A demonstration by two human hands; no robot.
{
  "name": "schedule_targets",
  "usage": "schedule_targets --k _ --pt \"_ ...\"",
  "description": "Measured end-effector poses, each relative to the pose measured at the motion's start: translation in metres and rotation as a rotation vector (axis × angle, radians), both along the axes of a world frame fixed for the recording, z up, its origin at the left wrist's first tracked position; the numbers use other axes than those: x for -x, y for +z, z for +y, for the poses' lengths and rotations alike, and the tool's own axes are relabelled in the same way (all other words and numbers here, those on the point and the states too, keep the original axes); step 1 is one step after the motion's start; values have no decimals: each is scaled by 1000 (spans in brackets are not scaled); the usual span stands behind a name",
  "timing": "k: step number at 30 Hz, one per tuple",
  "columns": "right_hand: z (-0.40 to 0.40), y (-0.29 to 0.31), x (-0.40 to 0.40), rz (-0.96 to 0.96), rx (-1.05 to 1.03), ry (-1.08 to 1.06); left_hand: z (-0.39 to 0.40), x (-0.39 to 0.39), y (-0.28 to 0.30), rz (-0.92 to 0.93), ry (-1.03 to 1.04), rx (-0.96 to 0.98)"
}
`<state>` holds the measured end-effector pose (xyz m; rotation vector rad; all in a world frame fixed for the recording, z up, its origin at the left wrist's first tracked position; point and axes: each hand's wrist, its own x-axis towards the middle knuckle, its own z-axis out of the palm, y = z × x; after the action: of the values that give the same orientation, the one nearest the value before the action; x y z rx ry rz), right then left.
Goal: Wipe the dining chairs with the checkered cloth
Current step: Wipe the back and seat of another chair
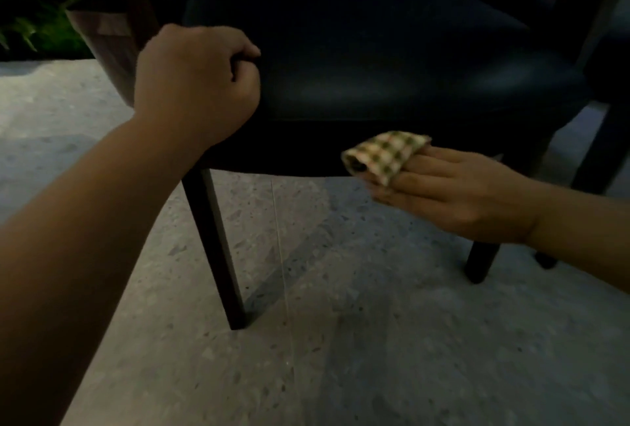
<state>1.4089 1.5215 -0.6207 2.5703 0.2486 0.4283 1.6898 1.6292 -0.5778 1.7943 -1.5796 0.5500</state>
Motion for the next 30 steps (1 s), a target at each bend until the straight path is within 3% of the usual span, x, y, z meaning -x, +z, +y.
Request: schedule_targets --k 3,9,15,20,22,24,27,29,30 --pt "26 -10 -44 -125 -50 108 -8 10 -2 84 -20 -12" --pt "28 -15 -87 -4 120 160 -20 16 2 144 -49 -37" --pt "-25 -5 -19 75 117 186 -22 26 3 157 -38 -45" --pt "-58 -4 72 61 86 -89 -30 38 8 52 58 -66" --pt "-58 -13 106 -112 -77 -299 -32 39 3 84 69 -57" --pt "-54 -27 127 -539 -340 -631 -33 39 -5 161 75 -43" --pt "-59 -12 121 -1212 -905 -1092 -33 39 -11 224 88 -39" --pt "-67 7 94 -1516 -1493 -1041 -32 42 -8 231 88 -51" --pt "-70 13 78 -1626 -1686 -981 -31 43 -5 249 81 -65"
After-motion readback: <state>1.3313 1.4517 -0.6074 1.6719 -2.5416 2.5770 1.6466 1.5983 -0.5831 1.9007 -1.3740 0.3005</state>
